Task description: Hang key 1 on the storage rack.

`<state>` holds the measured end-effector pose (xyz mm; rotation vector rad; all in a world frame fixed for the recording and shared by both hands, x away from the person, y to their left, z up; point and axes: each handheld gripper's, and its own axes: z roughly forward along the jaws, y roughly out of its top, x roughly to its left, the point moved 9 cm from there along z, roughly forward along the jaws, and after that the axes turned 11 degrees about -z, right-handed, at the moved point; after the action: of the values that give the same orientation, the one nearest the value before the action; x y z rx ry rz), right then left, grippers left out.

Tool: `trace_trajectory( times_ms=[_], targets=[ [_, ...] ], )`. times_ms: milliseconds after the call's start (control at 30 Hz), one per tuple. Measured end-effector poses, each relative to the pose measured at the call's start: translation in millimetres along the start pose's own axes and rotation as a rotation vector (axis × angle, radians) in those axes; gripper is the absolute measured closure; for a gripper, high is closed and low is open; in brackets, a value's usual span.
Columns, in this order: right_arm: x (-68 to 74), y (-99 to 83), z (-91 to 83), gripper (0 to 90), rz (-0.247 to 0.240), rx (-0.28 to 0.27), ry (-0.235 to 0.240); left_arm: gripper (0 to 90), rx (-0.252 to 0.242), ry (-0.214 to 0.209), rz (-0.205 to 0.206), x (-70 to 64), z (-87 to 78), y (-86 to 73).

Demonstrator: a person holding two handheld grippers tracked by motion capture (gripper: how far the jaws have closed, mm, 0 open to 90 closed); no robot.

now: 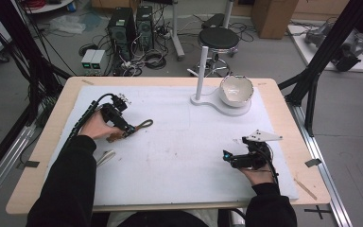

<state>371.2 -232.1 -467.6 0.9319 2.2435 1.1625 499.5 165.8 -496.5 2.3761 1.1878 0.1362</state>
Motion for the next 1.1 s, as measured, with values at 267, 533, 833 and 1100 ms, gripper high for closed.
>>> trace_trajectory(
  times_ms=[267, 533, 833, 1100],
  targets=[
    [3.1, -0.3, 0.0, 0.6, -0.003, 0.007, 0.010, 3.2, 0.037, 0.024, 0.018, -1.2, 9.6, -3.8],
    [3.0, 0.1, -1.4, 0.6, 0.003, -0.002, 0.010, 8.0, 0.029, 0.023, 0.019, -5.4, 9.3, -3.2],
    [3.5, -0.9, -0.6, 0.7, 0.005, 0.001, 0.016, 16.9, 0.009, -0.014, 0.014, -5.3, -1.0, -1.4],
    [3.7, -0.8, -1.0, 0.7, 0.005, 0.001, 0.018, 36.5, 0.026, 0.008, 0.062, -13.3, 5.3, -3.4]
  ],
)
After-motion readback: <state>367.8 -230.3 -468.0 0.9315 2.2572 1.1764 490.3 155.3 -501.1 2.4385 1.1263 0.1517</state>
